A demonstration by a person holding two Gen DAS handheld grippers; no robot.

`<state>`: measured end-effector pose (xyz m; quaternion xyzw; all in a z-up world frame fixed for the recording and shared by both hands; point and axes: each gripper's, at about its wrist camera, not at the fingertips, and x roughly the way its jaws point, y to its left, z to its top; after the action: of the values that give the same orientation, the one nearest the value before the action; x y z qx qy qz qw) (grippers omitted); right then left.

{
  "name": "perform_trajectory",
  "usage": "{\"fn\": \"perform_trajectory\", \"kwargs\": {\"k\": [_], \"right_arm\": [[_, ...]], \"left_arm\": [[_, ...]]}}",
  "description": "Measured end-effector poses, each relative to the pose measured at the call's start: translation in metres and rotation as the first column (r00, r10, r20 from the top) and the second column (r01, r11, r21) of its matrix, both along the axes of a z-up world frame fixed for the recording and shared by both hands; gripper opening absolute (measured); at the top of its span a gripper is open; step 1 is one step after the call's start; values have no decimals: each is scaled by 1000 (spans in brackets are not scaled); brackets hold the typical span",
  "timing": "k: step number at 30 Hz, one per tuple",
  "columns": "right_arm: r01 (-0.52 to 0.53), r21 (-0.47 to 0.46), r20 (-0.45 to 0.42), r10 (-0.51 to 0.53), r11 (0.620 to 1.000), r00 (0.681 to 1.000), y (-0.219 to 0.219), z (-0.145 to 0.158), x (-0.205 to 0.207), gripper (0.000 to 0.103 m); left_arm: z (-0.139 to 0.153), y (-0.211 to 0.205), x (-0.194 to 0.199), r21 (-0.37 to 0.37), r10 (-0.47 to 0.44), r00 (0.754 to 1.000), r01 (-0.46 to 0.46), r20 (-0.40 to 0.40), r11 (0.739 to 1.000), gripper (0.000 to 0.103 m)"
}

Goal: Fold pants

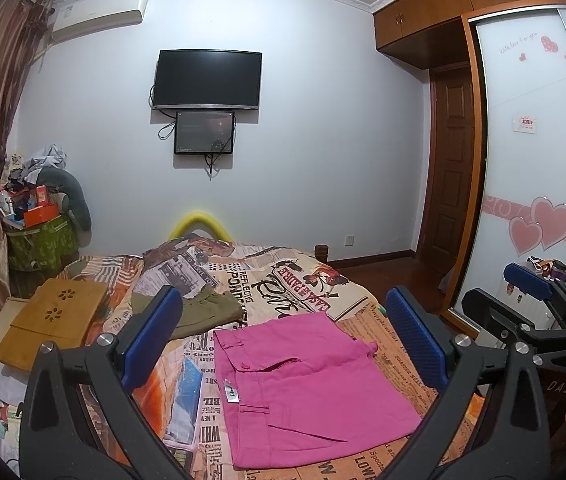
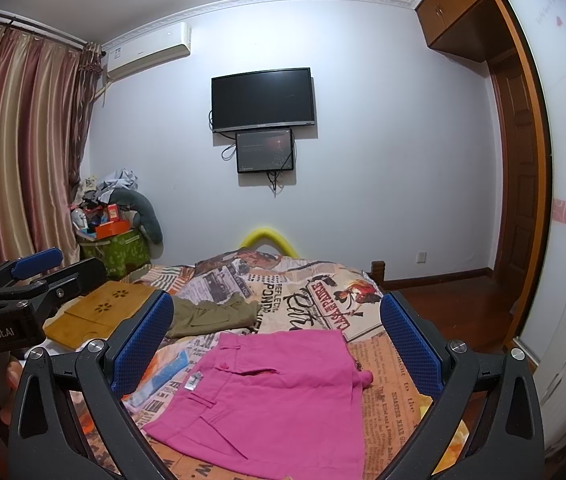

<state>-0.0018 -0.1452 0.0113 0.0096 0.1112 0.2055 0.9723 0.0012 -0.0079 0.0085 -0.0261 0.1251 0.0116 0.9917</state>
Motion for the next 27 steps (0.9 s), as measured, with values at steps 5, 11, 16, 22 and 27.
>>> {"fn": "perform_trajectory", "kwargs": {"k": [5,11,16,22,27], "right_arm": [[-1,0,-1,1,1000,1000,0,1,-1,103],[-1,0,-2,1,1000,1000,0,-3,-2,103],[-2,2,-4,2,1000,1000,-1,-3,-1,103],[-2,2,-5,2,1000,1000,0,-3,-1,103],[-2,3,-6,2,1000,1000,0,-3,-2,103]], "left_arm": [[1,0,1,1,0,1000,0,0,1000,103],[-1,1,2,0,4,1000,-4,-3,1000,103],[-2,1,1,1,6,1000,-6,-1,1000,103],[-2,1,1,0,6,1000,-6,-1,1000,103],[-3,1,1,0,6,1000,-6,-1,1000,103]]}}
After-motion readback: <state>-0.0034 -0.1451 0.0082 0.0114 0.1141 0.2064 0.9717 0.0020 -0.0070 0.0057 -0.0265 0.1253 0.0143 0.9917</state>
